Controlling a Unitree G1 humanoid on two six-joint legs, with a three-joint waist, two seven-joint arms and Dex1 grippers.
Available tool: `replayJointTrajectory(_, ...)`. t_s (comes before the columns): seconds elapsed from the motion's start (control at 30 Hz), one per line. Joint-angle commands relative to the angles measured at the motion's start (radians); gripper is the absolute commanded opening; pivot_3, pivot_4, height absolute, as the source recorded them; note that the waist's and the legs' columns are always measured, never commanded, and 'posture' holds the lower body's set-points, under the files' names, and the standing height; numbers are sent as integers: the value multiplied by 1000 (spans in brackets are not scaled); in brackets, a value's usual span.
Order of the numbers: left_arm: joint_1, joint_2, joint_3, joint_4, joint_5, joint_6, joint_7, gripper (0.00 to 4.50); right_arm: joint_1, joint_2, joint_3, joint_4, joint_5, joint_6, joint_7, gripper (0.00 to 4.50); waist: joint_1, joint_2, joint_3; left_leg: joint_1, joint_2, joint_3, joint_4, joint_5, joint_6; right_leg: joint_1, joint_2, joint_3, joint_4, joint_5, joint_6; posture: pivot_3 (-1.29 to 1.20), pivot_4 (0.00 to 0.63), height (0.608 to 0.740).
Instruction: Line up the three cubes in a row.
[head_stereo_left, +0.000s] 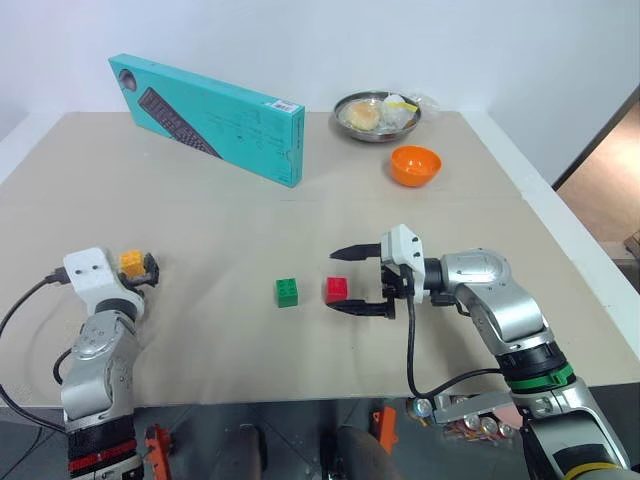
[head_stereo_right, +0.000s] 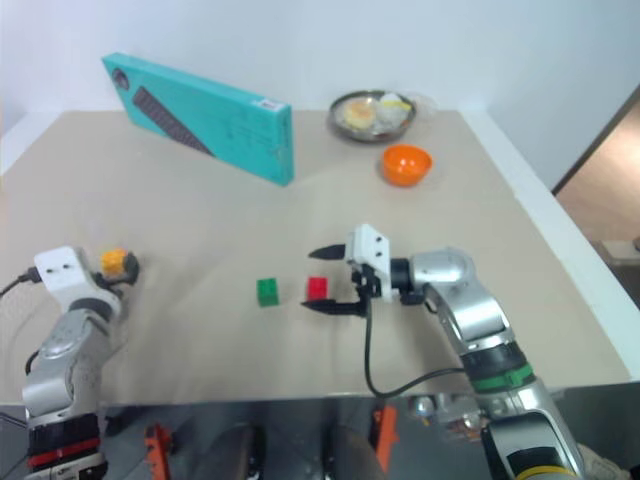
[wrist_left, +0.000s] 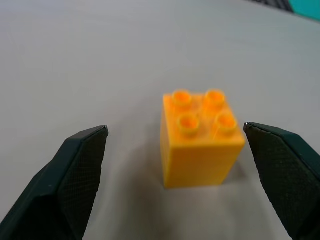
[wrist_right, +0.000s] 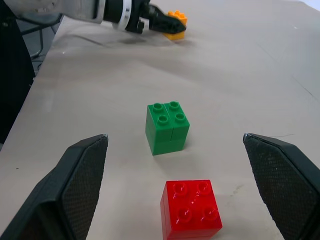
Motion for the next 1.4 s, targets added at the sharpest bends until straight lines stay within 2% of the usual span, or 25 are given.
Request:
replayJointTrajectory(0.03, -26, 39, -7, 12, 8, -9, -18, 3326, -2, -9, -47, -65, 53, 31, -1, 4500, 0, 0, 0, 0, 0, 0, 0, 0, 0, 0, 0, 0, 0, 0, 0, 0, 150, 740)
replayJointTrajectory(0.23, -35, 62, -12, 42, 9, -21, -37, 1306, 2, -18, -49, -86, 62, 41, -4, 4500, 0, 0, 0, 0, 0, 0, 0, 0, 0, 0, 0, 0, 0, 0, 0, 0, 150, 740)
replayJointTrajectory(0.37, -28, 108, -37, 61, 6, -26, -109, 1312, 7, -26, -47, -90, 57, 34, -8, 4500, 0, 0, 0, 0, 0, 0, 0, 0, 0, 0, 0, -1, 0, 0, 0, 0, 150, 740)
replayJointTrajectory(0.5, 12, 193, -126, 40, -2, -71, -314, 1312, 12, -31, -48, -95, 58, 30, -12, 4500, 0, 0, 0, 0, 0, 1, 0, 0, 0, 0, 0, -1, 0, 0, -1, 0, 150, 740)
replayJointTrajectory(0.6, 77, 299, -243, -23, -57, -173, -650, 1312, 16, -36, -49, -95, 55, 23, -15, 4500, 0, 0, 0, 0, 0, 1, -1, 0, 0, -1, 0, 0, 0, 0, -1, 0, 150, 740)
replayJointTrajectory(0.7, 107, 372, -299, -39, -112, -243, -878, 1312, 17, -39, -49, -94, 53, 20, -18, 4500, 0, 0, 0, 0, 0, 3, -3, 0, 0, -2, -2, 1, -1, 0, -2, 0, 150, 740)
replayJointTrajectory(0.8, 80, 461, -362, 29, -123, -327, -1126, 1312, 20, -43, -48, -94, 49, 16, -22, 4500, 0, 0, 0, 0, 1, 6, -3, 0, 0, -3, -2, 1, -1, -1, -2, 0, 150, 740)
replayJointTrajectory(0.87, 48, 491, -389, 85, -117, -366, -1218, 1312, 21, -45, -48, -96, 48, 16, -24, 4500, 0, 0, 0, 0, 1, 6, -3, 0, 0, -3, -1, 0, -1, -1, -4, 0, 150, 740)
replayJointTrajectory(1.0, -86, 506, -439, 230, -89, -409, -1336, 1312, 36, -54, -55, -112, 47, 21, -37, 4500, 1, 0, 0, 0, 3, 6, -3, 0, 0, -3, 2, -2, -1, -1, -5, 0, 150, 740)
replayJointTrajectory(1.13, -185, 484, -466, 342, -66, -439, -1379, 1312, 56, -68, -64, -141, 51, 35, -54, 4500, 1, 0, 0, -1, 2, 7, -3, 0, 0, -3, 2, -2, -1, -1, -4, 0, 150, 740)
replayJointTrajectory(1.4, -230, 448, -500, 397, -49, -472, -1424, 1312, 97, -94, -84, -188, 59, 61, -85, 4500, -1, 0, 0, -1, 2, 9, -4, 0, 0, -4, 1, 1, -1, -2, -2, 0, 150, 740)
